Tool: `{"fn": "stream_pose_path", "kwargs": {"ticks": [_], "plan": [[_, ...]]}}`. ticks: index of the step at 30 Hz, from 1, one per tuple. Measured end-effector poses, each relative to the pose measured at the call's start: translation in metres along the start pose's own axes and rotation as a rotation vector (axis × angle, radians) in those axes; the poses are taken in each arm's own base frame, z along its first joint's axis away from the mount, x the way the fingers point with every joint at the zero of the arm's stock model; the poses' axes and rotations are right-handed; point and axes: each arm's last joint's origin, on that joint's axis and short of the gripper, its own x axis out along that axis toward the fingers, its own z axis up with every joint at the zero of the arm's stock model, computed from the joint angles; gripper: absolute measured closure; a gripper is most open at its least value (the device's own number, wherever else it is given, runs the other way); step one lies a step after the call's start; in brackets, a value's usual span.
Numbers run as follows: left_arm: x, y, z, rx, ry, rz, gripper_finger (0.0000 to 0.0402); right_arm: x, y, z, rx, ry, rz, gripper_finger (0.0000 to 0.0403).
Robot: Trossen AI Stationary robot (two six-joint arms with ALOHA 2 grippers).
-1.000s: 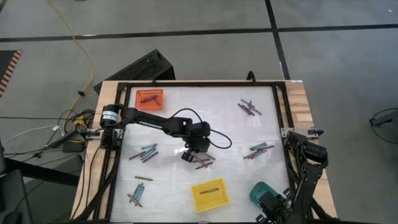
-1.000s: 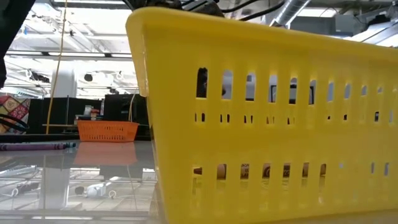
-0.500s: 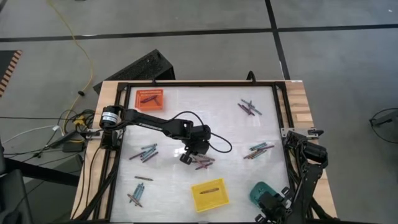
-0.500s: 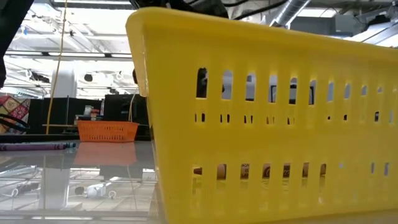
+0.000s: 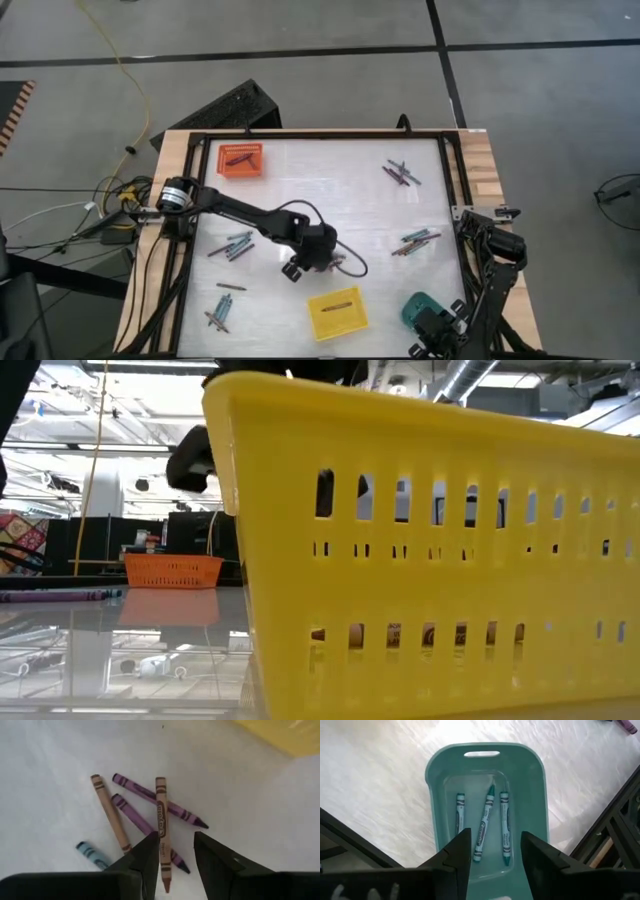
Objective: Sort crayons
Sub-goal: Put the brown crayon into the yellow bin
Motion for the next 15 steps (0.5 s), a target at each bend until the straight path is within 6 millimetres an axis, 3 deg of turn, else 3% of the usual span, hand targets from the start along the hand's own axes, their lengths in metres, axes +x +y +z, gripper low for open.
{"fn": "stream_pose_path", "kwargs": {"ticks": [8, 15], "plan": [[0.001, -0.002, 0.007, 0.028, -0.022, 0.066, 0.0289, 0.0, 0.0, 0.0, 0.001, 0.0, 0.0, 0.024], [0.021, -0.005, 0.004, 0.034, 0.006, 0.036, 0.0294, 0.0, 0.0, 0.0, 0.004, 0.0, 0.0, 0.024]]}}
